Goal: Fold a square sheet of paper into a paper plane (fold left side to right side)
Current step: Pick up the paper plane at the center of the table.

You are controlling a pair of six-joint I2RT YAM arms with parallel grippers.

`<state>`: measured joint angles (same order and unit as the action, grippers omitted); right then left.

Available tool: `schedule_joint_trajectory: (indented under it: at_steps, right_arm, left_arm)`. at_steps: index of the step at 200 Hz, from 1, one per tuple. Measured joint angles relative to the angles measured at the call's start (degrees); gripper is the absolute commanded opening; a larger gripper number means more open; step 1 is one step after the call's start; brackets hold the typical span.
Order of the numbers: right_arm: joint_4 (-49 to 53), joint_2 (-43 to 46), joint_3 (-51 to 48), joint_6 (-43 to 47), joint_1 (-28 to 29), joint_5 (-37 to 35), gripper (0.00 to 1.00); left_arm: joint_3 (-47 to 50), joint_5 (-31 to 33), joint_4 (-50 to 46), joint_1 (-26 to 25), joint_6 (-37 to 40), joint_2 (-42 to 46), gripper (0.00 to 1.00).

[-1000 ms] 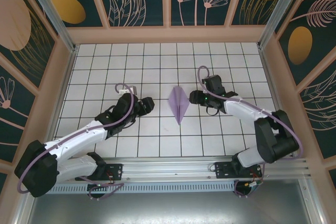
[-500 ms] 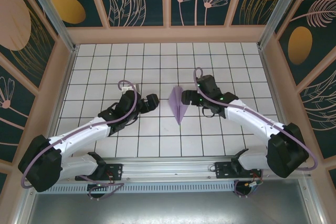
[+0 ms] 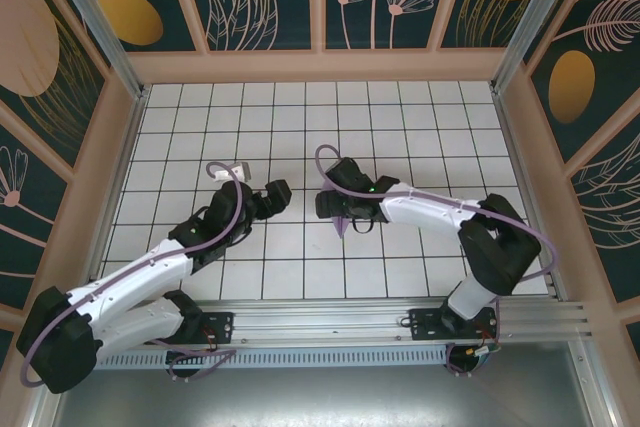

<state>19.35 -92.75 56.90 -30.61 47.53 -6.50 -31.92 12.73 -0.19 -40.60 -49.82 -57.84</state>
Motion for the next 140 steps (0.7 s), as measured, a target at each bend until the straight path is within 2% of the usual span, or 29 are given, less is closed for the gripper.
schedule_joint_trajectory:
  at_steps: [36,71,100,140]
  right_arm:
    - [0.48,-3.78,1.81,-1.64,-0.11,-1.88,0.70]
    - [0.55,-5.95,1.95,-2.71,-0.66,-2.47,0.55]
    - [0.52,-7.85,1.95,-2.73,-1.64,-2.54,0.39]
    - [0.61,-10.49,3.02,-2.27,-1.86,-2.71,0.10]
  left_arm:
    - [0.00,-0.24,-0.07,0.00,0.46,-2.73,0.98]
    - [0.00,-0.76,0.02,0.00,0.68,-5.18,0.99]
    - [0.00,-1.38,0.17,0.00,0.68,-5.84,0.98]
    - [-0.02,-1.75,0.17,0.00,0.70,-5.97,0.99]
